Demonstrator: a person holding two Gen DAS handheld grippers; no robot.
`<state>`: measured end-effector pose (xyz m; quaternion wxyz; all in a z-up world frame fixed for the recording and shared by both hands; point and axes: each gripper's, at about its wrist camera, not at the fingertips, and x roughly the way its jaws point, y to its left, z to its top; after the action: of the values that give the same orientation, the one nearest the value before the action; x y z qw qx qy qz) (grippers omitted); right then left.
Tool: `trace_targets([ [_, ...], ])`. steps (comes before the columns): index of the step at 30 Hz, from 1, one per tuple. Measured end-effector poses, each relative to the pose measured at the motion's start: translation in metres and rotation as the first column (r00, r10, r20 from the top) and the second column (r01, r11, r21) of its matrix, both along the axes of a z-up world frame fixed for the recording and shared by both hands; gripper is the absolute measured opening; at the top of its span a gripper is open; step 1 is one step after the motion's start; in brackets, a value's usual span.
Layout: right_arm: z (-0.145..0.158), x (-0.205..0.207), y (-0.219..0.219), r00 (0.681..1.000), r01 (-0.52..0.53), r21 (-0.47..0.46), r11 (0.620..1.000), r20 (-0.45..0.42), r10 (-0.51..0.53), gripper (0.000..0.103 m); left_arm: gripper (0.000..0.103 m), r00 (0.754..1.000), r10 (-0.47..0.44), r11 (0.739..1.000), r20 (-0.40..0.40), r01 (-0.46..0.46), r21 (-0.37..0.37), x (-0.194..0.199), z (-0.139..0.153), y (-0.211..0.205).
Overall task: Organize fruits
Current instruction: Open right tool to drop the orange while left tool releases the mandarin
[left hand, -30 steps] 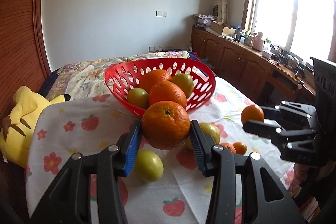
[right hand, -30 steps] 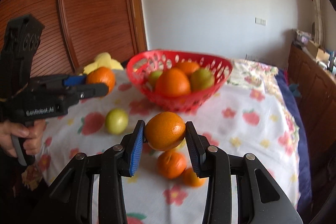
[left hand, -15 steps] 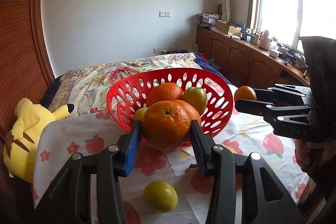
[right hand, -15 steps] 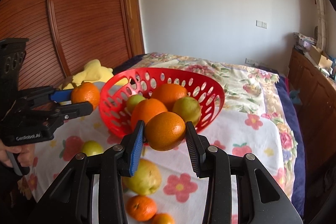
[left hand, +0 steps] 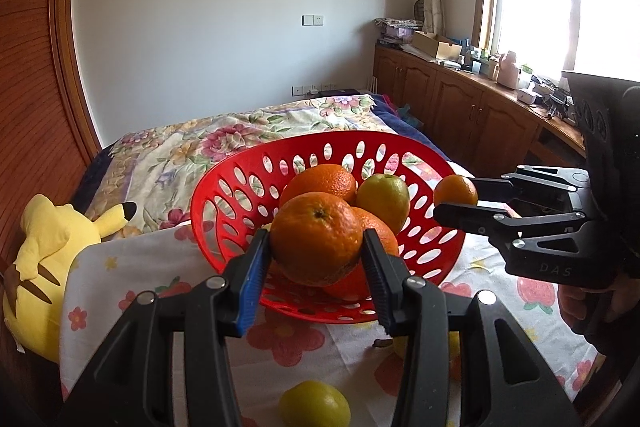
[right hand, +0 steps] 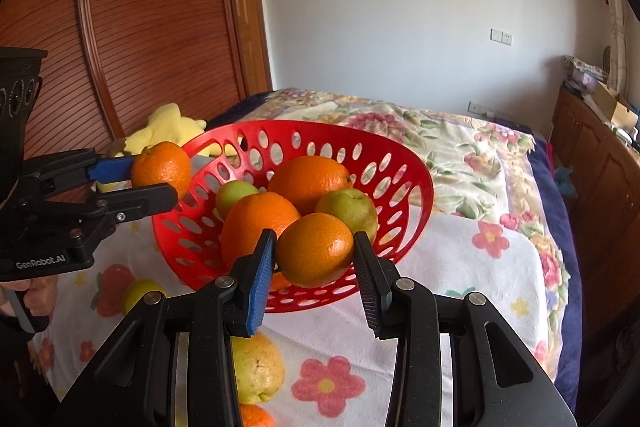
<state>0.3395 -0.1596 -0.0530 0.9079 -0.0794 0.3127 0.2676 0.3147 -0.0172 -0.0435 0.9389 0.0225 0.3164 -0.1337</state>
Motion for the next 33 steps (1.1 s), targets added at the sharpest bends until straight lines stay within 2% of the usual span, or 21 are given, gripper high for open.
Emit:
trace_targets([
  [13, -0.010, 0.010, 0.016, 1.000, -0.003, -0.026, 1.000, -0.025, 0.002, 0.039, 0.044, 0.999, 0.013, 1.000, -0.039, -0.013, 0.005, 0.013, -0.013, 0.005],
  [16, -0.009, 0.009, 0.017, 1.000, 0.000, -0.019, 1.000, -0.021, 0.000, 0.043, 0.044, 0.999, 0.018, 1.000, -0.041, -0.018, 0.003, 0.014, -0.014, 0.007],
  [28, -0.002, -0.016, 0.002, 1.000, 0.027, -0.001, 1.000, 0.007, -0.027, 0.044, 0.045, 0.997, 0.018, 0.999, -0.080, -0.015, 0.028, 0.020, -0.025, 0.005],
  [33, 0.000, -0.027, 0.000, 0.999, 0.030, -0.003, 1.000, 0.018, -0.030, 0.044, 0.051, 0.997, 0.011, 1.000, -0.076, -0.010, 0.015, 0.014, -0.023, 0.004],
])
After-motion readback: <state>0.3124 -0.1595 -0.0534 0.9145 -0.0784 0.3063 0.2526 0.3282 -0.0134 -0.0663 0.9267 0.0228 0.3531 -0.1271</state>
